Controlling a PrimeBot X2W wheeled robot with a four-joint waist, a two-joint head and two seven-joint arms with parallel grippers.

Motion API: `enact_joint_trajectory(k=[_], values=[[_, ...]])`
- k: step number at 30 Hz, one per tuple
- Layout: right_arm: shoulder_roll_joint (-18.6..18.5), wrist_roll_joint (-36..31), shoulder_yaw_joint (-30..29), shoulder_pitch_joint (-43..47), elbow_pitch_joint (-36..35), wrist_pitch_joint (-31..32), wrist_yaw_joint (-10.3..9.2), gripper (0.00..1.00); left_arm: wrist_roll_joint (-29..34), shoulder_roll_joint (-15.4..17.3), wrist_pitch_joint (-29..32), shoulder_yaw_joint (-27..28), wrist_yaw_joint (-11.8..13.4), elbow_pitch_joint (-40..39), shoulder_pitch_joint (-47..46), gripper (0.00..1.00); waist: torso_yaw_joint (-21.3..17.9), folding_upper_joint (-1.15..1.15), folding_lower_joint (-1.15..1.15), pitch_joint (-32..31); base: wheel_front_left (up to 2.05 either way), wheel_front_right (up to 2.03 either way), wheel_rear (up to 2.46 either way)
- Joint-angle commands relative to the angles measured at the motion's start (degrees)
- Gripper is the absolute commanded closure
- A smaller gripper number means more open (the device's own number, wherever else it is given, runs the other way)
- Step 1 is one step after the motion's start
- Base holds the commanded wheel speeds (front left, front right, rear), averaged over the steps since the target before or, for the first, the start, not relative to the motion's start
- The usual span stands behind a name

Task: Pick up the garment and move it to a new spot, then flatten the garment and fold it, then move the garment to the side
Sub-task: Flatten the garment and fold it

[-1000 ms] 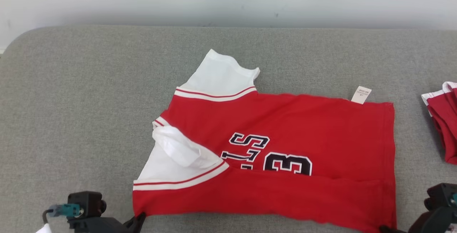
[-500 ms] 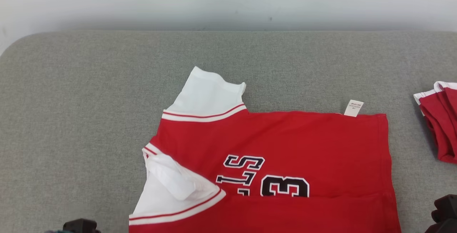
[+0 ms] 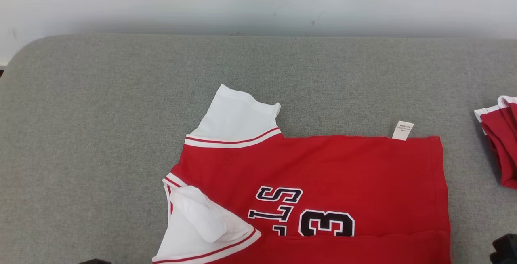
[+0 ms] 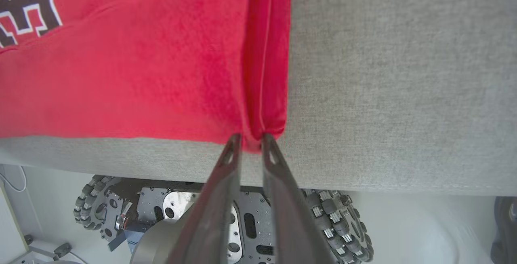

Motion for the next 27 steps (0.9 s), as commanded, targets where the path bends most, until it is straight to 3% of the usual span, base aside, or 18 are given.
enact_joint_trajectory(k=[1, 7, 11, 13, 17, 25, 26, 27], values=[[0.03, 0.46, 0.10, 0.48, 0.43, 0.21, -0.06, 0.00, -0.22, 0.04, -0.30, 0.10, 0.08, 0.37, -0.04, 0.00, -0.02, 0.00, 0.00, -0.06, 0.00, 0.00, 0.00], [0.09, -0.74, 0.54, 1.08, 0.91, -1.51, -0.06, 0.00, 0.61, 0.62, -1.57, 1.32, 0.76, 1.44, -0.22, 0.00, -0.53, 0.00, 0.00, -0.30, 0.00, 0.00, 0.00], [-1.58, -1.28, 0.74, -0.54, 0.74, -7.13, -0.06, 0.00, 1.57, 0.56, -4.42, 3.55, 1.20, 1.69, -1.80, 0.00, -0.70, 0.00, 0.00, -0.67, 0.00, 0.00, 0.00], [-1.74, -0.12, 0.81, -1.55, 1.09, -10.47, -0.06, 0.00, 1.56, -0.98, -7.25, 5.36, 1.48, 1.95, -2.55, 0.00, -0.58, 0.00, 0.00, -1.14, 0.00, 0.00, 0.00], [-1.39, 1.39, 0.45, -3.79, 2.54, -17.53, -0.06, 0.00, 1.04, -4.38, -13.02, 7.54, -0.26, 2.80, -4.66, 0.00, -0.20, 0.00, 0.00, -2.43, 0.00, 0.00, 0.00], [0.03, 1.94, -0.28, -8.71, 7.90, -33.17, -0.05, 0.00, 1.67, -12.65, -24.97, 8.79, -6.24, 7.71, -11.78, 0.00, 0.32, 0.00, 0.00, -6.32, 0.00, 0.00, 0.00], [0.19, 1.94, 0.37, -10.01, 9.56, -36.81, -0.05, 0.00, 1.88, -14.61, -28.06, 9.00, -7.87, 9.20, -13.64, 0.00, -0.03, 0.00, 0.00, -7.23, 0.00, 0.00, 0.00], [0.19, 1.94, 0.37, -10.01, 9.56, -36.81, -0.05, 0.00, 1.88, -14.61, -28.06, 9.00, -7.87, 9.20, -13.64, 0.00, -0.03, 0.00, 0.00, -7.23, 0.00, 0.00, 0.00]])
